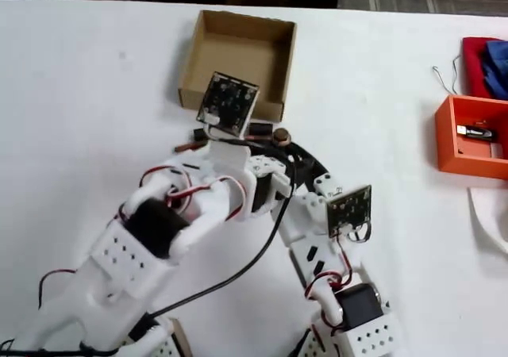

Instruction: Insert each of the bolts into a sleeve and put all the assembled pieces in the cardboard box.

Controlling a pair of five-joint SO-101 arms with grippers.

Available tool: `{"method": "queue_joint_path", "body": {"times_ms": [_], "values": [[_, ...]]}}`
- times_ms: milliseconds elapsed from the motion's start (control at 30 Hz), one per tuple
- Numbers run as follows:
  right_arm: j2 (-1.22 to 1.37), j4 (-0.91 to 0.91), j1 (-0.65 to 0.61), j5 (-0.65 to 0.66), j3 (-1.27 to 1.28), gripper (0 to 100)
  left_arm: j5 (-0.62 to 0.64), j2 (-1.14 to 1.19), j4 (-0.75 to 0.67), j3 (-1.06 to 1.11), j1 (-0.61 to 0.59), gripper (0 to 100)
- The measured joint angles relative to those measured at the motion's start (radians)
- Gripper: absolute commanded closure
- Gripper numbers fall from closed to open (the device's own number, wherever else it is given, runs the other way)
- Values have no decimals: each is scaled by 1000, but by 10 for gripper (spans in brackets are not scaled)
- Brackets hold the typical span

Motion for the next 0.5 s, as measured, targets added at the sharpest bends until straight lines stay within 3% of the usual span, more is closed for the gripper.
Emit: {"method": "queue_joint_path", "body": {"times_ms": [300,433,500], "values": [[0,2,-3,0,12,978,-3,-152,84,-34,-8,740],[0,46,-3,0,15,978,-3,-203,152,-164,-107,758],[2,78,9,0,0,978,-32,-218,212,-238,-190,832]]}}
